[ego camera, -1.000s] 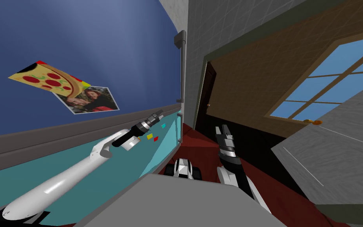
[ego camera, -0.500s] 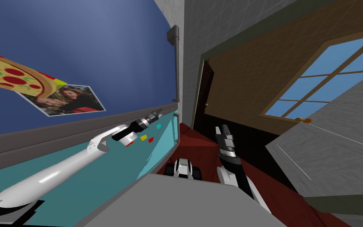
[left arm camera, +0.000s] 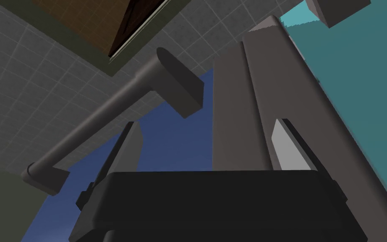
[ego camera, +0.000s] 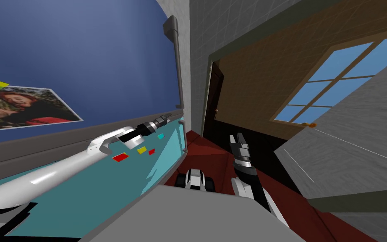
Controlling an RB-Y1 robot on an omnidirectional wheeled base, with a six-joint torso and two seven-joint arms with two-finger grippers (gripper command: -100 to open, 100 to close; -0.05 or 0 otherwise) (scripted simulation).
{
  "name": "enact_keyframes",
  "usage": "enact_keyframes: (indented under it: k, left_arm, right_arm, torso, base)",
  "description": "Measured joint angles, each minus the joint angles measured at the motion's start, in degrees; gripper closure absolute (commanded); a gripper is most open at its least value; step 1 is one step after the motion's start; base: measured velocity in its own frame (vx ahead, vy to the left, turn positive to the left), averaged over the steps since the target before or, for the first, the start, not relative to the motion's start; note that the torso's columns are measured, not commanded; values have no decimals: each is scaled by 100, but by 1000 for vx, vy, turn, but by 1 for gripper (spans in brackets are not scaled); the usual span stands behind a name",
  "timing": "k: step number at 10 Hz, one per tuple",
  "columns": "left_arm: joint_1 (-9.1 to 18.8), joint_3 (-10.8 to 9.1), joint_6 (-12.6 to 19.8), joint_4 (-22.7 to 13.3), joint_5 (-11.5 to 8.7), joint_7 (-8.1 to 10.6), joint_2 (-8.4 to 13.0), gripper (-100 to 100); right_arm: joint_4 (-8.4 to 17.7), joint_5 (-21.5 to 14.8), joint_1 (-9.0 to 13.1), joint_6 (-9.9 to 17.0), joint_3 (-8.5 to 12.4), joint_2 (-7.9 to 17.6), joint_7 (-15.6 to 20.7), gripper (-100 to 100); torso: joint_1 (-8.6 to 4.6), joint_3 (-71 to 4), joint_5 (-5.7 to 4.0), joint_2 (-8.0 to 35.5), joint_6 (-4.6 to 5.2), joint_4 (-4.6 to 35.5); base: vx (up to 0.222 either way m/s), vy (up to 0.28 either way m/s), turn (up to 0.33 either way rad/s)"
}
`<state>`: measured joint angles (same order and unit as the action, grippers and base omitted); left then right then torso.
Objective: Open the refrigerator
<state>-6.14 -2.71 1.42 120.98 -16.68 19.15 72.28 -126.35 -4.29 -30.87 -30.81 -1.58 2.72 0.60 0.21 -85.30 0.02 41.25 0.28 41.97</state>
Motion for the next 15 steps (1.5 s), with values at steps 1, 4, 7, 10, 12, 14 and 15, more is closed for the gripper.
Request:
enact_keyframes:
  k: [1, 4, 7, 10, 12, 14, 15]
  left_arm:
    - [72, 9, 81, -72, -13, 30, 114, -100]
    - [288, -6, 391, -288, -96, 151, 474, -100]
    - [563, -68, 771, -558, -246, 346, 993, -100]
    - [657, -181, 1070, -720, -357, 504, 1398, -100]
    - [697, -263, 1240, -805, -422, 607, 1654, -100]
    - [695, -274, 1258, -802, -424, 615, 1662, 100]
    - [701, -279, 1255, -797, -423, 615, 1664, 100]
  right_arm:
    - [0, 0, 0, 0, 0, 0, 0, 0]
    - [0, 0, 0, 0, 0, 0, 0, 0]
    - [0, 0, 0, 0, 0, 0, 0, 0]
    - [0, 0, 0, 0, 0, 0, 0, 0]
    - [0, 0, 0, 0, 0, 0, 0, 0]
    - [0, 0, 0, 0, 1, 1, 0, 0]
    - [0, 0, 0, 0, 1, 1, 0, 0]
  torso:
    - [3, 8, 4, 10, -2, 3]
    - [-1, 39, 1, 56, -10, 20]
    - [-18, 62, -3, 88, -26, 27]
    - [-22, 78, -6, 113, -22, 38]
    - [-21, 61, -6, 87, -23, 29]
    - [1, 73, 6, 104, -29, 31]
    - [-5, 76, 6, 106, -33, 30]
  base:
    - [18, -147, -102]
    - [23, -110, -56]
    - [30, -119, -97]
    - [17, -115, -54]
    - [17, -55, -37]
    - [1, -5, 0]
    - [-120, 18, -251]
